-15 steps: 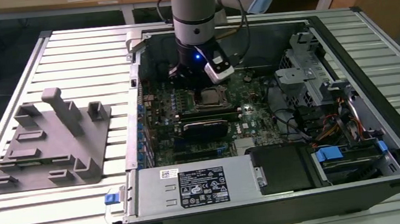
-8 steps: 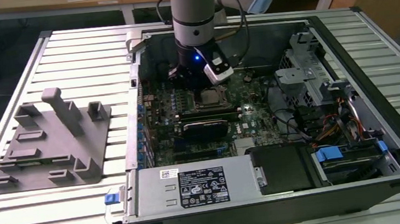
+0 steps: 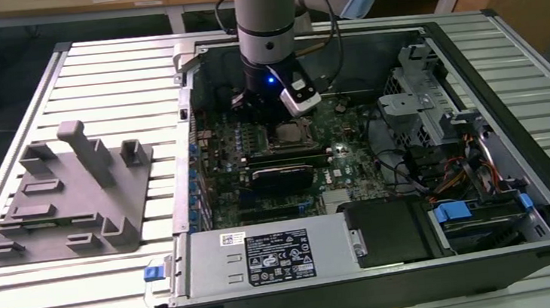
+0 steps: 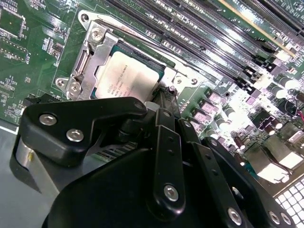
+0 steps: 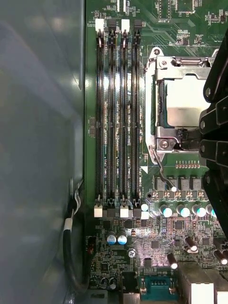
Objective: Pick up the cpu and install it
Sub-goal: 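Close the cpu cover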
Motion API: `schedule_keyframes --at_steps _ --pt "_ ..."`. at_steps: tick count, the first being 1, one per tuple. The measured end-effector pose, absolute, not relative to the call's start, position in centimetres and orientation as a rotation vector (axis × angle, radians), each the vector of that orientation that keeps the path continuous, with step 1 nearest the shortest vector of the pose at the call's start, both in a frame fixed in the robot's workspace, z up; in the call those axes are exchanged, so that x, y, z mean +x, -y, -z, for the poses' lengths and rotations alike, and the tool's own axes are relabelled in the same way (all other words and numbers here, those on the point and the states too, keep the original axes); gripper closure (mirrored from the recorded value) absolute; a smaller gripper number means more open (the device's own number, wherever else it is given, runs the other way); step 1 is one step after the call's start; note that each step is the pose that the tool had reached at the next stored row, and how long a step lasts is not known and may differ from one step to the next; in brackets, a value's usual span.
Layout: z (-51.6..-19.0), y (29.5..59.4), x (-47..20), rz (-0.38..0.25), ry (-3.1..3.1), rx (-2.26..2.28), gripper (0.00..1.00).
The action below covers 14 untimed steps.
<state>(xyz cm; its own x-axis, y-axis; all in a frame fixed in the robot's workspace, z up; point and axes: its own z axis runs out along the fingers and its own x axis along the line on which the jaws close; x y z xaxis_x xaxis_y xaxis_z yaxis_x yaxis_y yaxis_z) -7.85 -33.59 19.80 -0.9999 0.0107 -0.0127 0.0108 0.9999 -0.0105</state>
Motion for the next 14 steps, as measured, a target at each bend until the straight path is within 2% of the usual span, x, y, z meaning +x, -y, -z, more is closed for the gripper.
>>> schedule_keyframes --at_steps 14 --pt "-19.80 33.55 -7.89 0.009 -3.129 0.017 0.89"
